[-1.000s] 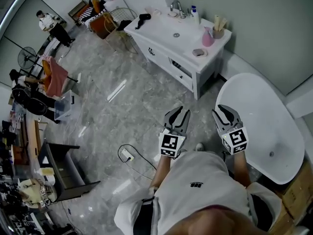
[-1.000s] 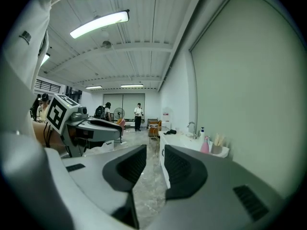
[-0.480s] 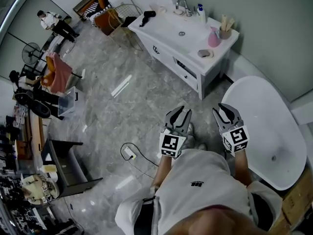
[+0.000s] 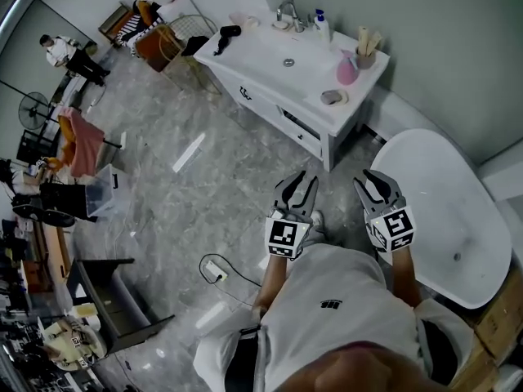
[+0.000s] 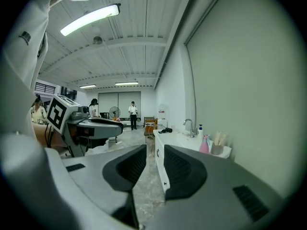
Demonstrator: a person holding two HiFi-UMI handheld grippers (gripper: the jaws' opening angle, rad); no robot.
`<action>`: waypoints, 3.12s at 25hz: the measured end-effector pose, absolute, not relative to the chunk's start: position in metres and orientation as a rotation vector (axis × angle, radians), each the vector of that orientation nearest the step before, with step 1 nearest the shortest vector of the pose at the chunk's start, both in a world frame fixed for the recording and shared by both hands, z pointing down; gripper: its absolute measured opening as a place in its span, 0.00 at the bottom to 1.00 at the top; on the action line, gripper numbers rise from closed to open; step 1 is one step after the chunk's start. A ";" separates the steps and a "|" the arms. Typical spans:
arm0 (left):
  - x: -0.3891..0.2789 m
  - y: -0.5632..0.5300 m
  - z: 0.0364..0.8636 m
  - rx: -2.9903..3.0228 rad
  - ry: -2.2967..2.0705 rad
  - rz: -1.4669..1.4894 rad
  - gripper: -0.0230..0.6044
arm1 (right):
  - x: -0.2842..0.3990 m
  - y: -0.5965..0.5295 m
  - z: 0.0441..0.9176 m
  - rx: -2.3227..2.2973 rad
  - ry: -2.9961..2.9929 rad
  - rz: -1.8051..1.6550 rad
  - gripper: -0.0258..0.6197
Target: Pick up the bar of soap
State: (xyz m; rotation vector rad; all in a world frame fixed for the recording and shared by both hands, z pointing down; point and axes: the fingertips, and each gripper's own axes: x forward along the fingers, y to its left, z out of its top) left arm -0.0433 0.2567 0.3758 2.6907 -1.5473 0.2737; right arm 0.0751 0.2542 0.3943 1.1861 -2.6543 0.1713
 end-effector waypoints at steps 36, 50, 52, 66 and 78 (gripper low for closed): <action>-0.085 0.073 0.397 2.822 -1.202 0.264 0.24 | 0.025 0.097 0.416 1.417 -2.465 0.258 0.23; -0.073 -0.005 0.413 2.781 -1.273 0.349 0.24 | 0.039 0.004 0.440 1.353 -2.527 0.300 0.23; -0.071 -0.016 0.411 2.775 -1.290 0.354 0.24 | 0.044 -0.009 0.438 1.348 -2.538 0.298 0.23; -0.048 -0.089 0.426 2.678 -1.390 0.442 0.24 | 0.065 -0.102 0.453 1.236 -2.635 0.333 0.23; -0.034 -0.149 0.449 2.551 -1.476 0.463 0.24 | 0.078 -0.168 0.472 1.053 -2.645 0.338 0.23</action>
